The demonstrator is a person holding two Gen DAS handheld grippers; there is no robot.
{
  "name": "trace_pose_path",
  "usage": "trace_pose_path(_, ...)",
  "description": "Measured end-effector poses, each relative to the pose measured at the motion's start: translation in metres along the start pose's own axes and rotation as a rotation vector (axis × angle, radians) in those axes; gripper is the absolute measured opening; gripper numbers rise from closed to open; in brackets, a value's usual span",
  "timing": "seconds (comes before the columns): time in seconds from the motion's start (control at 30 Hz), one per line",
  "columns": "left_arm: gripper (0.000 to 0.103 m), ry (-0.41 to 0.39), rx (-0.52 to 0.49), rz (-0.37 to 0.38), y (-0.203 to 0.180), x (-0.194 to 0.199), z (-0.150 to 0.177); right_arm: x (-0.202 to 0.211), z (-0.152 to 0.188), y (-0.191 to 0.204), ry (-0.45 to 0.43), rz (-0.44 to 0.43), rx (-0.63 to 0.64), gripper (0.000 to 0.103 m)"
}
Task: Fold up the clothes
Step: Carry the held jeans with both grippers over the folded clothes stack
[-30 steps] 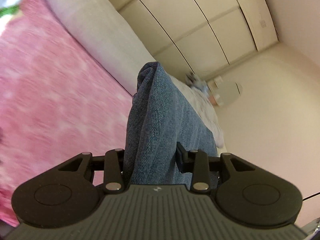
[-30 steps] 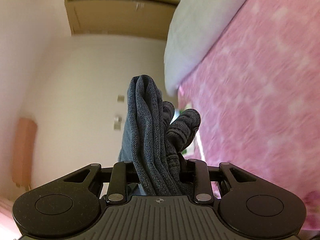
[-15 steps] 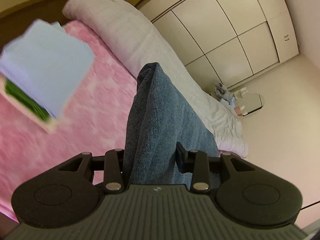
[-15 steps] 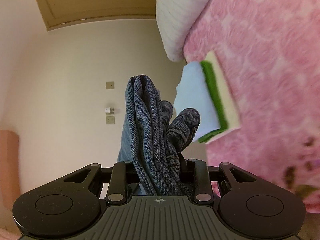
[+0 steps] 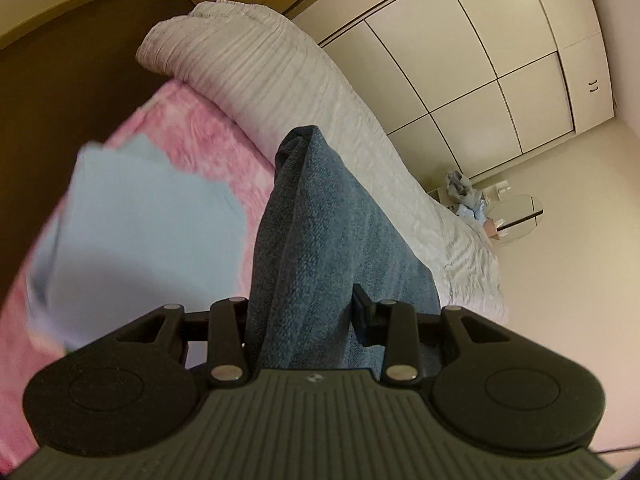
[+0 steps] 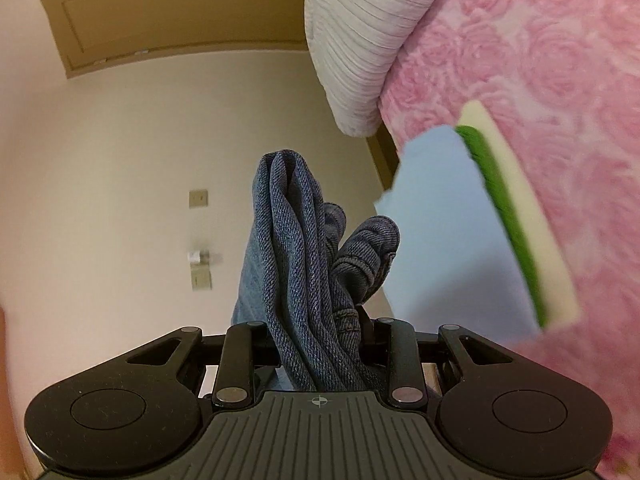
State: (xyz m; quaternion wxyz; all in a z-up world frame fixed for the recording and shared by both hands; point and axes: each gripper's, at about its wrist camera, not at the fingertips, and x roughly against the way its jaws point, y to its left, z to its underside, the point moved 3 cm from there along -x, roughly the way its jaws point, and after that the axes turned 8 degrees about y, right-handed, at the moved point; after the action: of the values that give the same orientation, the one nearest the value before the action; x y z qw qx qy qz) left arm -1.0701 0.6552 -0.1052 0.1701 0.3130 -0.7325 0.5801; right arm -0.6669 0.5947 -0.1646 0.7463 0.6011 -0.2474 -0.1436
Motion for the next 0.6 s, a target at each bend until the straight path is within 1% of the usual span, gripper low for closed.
trace_pose_path(0.1, 0.032, 0.017, -0.009, 0.003, 0.019, -0.009, -0.041, -0.033, -0.025, 0.006, -0.019, 0.000, 0.001, 0.029)
trace_pose_path(0.17, 0.032, 0.031, -0.014, 0.004, 0.034, -0.017, -0.059, -0.053, -0.039, 0.006, -0.031, 0.002, -0.002, 0.029)
trace_pose_path(0.27, 0.032, 0.062, -0.011, -0.010, 0.058, -0.031, -0.081, -0.075, -0.052, -0.006, -0.039, 0.018, -0.036, 0.029)
trace_pose_path(0.33, 0.033, 0.083, -0.002, -0.020, 0.073, -0.041, -0.087, -0.090, -0.060, -0.014, -0.043, 0.029, -0.061, 0.029)
trace_pose_path(0.47, 0.033, 0.129, 0.019, -0.029, 0.103, -0.059, -0.091, -0.105, -0.064, -0.036, -0.049, 0.067, -0.111, 0.029)
trace_pose_path(0.6, 0.033, 0.163, 0.048, -0.034, 0.130, -0.073, -0.088, -0.115, -0.066, -0.057, -0.049, 0.108, -0.149, 0.030)
